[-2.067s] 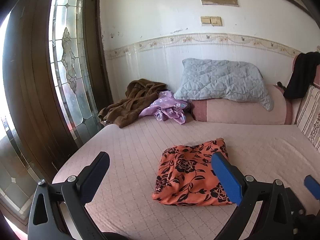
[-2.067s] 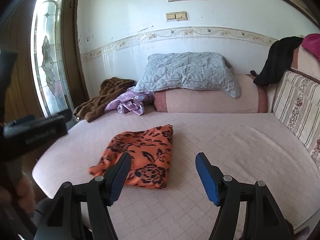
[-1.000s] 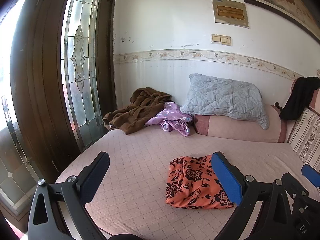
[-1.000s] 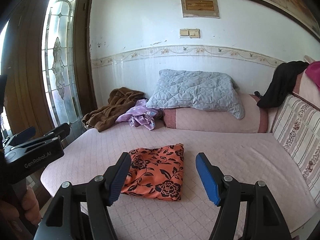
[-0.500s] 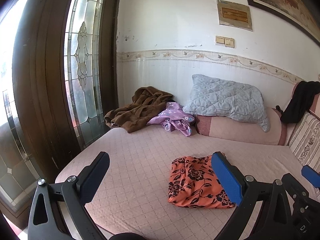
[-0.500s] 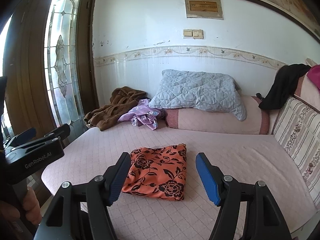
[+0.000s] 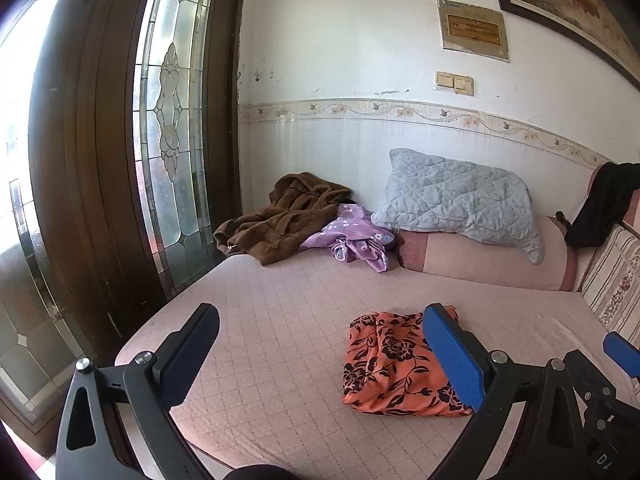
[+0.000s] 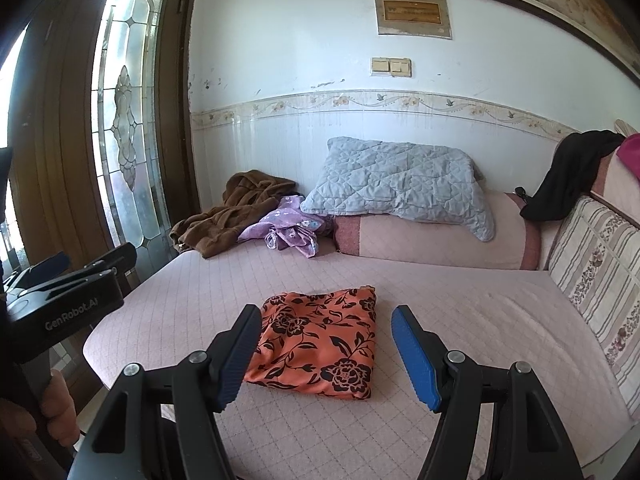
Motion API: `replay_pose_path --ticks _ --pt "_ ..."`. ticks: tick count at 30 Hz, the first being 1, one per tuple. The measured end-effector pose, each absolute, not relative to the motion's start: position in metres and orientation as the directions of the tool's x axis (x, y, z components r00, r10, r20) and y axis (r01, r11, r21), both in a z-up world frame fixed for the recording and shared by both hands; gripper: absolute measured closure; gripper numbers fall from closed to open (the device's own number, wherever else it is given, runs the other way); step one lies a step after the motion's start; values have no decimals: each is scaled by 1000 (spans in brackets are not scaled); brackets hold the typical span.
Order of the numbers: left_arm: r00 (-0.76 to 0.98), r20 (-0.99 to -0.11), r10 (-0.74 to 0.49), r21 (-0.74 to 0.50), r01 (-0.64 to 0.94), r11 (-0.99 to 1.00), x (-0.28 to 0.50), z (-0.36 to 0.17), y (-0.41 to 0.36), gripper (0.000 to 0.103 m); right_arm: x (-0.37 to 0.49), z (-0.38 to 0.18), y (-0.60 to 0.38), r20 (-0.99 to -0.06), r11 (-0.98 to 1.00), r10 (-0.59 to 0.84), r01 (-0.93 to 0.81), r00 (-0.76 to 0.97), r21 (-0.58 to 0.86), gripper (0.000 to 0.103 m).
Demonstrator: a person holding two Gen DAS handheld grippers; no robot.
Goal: Fold small clothes
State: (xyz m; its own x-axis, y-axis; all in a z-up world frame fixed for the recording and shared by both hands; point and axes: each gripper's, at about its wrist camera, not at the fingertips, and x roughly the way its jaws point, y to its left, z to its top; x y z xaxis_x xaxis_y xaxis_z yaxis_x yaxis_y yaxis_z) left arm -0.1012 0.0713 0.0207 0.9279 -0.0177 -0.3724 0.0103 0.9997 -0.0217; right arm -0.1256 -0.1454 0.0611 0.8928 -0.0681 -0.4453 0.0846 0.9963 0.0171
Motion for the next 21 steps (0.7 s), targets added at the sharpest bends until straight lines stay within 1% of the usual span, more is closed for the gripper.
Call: replay_pose_path --ticks 21 --pt "924 -381 -31 4 35 999 -99 18 69 2 -124 56 -149 -459 994 -86 106 884 17 32"
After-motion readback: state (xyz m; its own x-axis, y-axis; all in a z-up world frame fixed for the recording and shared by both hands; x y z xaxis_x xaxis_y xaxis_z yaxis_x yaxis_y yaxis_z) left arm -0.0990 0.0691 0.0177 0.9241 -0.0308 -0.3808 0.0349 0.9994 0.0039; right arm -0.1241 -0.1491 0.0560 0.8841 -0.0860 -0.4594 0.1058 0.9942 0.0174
